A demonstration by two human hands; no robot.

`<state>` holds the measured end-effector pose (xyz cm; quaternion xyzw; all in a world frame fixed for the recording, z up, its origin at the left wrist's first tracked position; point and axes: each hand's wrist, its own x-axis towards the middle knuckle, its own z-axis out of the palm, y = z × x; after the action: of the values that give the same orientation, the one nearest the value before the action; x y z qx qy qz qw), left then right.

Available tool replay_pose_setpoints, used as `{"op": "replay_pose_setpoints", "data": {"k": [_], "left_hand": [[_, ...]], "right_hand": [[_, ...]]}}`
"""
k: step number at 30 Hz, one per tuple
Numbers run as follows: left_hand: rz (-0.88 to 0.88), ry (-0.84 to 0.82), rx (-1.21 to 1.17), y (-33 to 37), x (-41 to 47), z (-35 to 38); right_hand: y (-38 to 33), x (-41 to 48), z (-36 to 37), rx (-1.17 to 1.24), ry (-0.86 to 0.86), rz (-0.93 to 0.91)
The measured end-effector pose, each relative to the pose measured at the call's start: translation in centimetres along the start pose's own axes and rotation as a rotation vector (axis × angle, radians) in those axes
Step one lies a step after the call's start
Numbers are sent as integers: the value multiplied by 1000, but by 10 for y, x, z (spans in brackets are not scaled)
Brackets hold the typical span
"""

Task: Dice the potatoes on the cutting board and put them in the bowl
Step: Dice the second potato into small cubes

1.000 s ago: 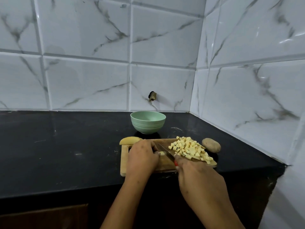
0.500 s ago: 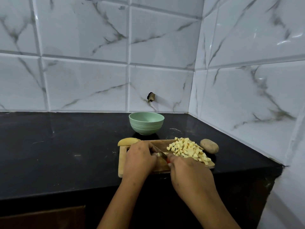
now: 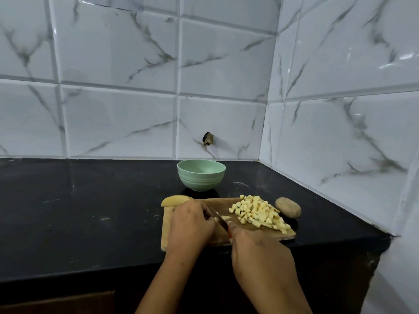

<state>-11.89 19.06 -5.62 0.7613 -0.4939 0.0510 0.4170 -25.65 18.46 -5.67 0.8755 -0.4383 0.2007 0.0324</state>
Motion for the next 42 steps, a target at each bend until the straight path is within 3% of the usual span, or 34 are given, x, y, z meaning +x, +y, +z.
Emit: {"op": "replay_pose_setpoints", "data": {"k": [5, 11, 19, 30, 36, 42], "left_hand": [[-22, -14, -22, 2, 0, -4], [-54, -15, 3, 0, 0, -5], [-77, -69, -8, -4, 2, -7], [-139, -2, 35, -3, 0, -5], [-98, -61, 12, -4, 2, -9], [-96, 38, 62, -5, -2, -6]], "right_hand": [[-6, 10, 1, -71, 2, -21], [2, -5, -8, 20, 92, -9], [-4, 0, 1, -36, -18, -50], [-4, -5, -6, 41, 102, -61], [-8, -4, -6, 13, 7, -34], [-12, -11, -13, -2, -15, -34]]}}
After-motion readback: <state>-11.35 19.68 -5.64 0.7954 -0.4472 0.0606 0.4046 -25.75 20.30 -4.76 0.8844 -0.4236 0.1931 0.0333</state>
